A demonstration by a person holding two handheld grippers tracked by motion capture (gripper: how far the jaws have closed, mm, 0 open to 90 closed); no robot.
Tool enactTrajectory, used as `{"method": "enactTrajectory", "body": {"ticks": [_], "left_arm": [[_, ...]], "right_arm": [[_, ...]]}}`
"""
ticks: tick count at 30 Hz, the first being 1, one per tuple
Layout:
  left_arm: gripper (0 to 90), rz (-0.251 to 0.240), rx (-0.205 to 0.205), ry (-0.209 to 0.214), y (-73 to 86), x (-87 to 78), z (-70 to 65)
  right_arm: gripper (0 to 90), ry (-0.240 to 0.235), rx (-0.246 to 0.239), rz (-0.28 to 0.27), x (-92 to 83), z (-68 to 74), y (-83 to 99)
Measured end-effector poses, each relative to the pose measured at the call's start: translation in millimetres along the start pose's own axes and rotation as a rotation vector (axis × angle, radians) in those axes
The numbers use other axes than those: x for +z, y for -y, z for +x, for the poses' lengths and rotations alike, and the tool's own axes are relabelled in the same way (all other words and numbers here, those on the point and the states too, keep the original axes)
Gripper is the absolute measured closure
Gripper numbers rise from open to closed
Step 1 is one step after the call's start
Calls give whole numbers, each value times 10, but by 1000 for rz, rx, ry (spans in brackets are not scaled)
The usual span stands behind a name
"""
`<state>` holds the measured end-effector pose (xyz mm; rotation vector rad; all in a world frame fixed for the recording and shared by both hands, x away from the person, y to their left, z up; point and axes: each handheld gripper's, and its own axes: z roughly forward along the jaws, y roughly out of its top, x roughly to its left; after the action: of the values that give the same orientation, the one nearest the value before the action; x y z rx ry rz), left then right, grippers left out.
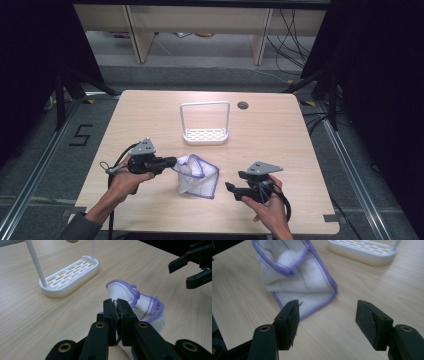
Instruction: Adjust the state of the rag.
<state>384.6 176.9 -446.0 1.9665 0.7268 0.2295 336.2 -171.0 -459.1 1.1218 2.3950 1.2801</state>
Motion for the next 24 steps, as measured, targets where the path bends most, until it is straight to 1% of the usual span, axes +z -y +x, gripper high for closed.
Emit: {"method": "enactTrajectory", "body": {"ticks": [2, 3, 4, 5, 6, 7, 8, 9, 10, 11, 12, 13, 14, 15, 16, 17, 18, 19, 20, 21, 22, 23, 24], "left_arm": [[857, -3, 3, 6, 0, -7, -7], [857, -6, 4, 0, 2, -17, -14], [857, -9, 3, 10, 5, -21, -15], [856, -7, 4, 9, 4, -27, -22], [857, -4, 6, 5, 5, -32, -29], [857, -4, 5, 8, 8, -32, -31], [857, -3, 5, 7, 10, -33, -32], [856, 0, 6, 4, 11, -35, -34], [857, -3, 10, 10, 17, -31, -29], [856, -9, 6, 17, 22, -23, -25], [856, -11, 3, 14, 25, -22, -24], [856, -10, 2, 15, 27, -22, -21], [856, -7, 1, 16, 26, -25, -19], [856, -8, 0, 15, 27, -25, -18], [856, -7, 1, 15, 28, -26, -14], [856, -8, 0, 11, 30, -27, -14], [856, -7, -2, 9, 31, -29, -14], [856, -5, -3, 9, 30, -31, -16], [856, -6, 0, 10, 32, -28, -15], [856, 0, 0, 6, 30, -30, -17], [856, -1, -2, 9, 33, -27, -16], [856, -5, -6, 16, 36, -19, -15], [855, -3, -10, 8, 38, -16, -24]], "right_arm": [[423, 3, -4, -2, 52, 48, -83], [433, -6, -10, -14, 89, 54, -114], [444, -9, -1, -15, 133, 79, -169], [453, -13, 1, -8, 164, 97, -216], [471, -29, -6, -19, 214, 110, -257], [479, -26, -20, -12, 255, 129, -300], [483, -31, -20, -3, 299, 153, -341], [489, -54, 6, 1, 345, 195, -378], [495, -49, -25, -3, 377, 188, -410], [497, -53, -30, 2, 425, 215, -454], [500, -49, -30, -13, 474, 242, -476], [499, -46, -35, 5, 497, 243, -508], [491, -46, -21, 15, 527, 255, -530], [488, -69, -13, 6, 578, 250, -545], [488, -68, -6, 12, 600, 251, -556], [486, -54, 3, 26, 634, 260, -571], [480, -52, -4, 33, 677, 252, -575], [473, -63, 17, 48, 712, 256, -578], [466, -65, 17, 65, 749, 253, -577], [462, -76, 27, 85, 784, 255, -575], [461, -68, 28, 92, 826, 254, -566], [484, -75, 25, 114, 860, 240, -562], [541, -86, 24, 124, 891, 238, -554]]}}
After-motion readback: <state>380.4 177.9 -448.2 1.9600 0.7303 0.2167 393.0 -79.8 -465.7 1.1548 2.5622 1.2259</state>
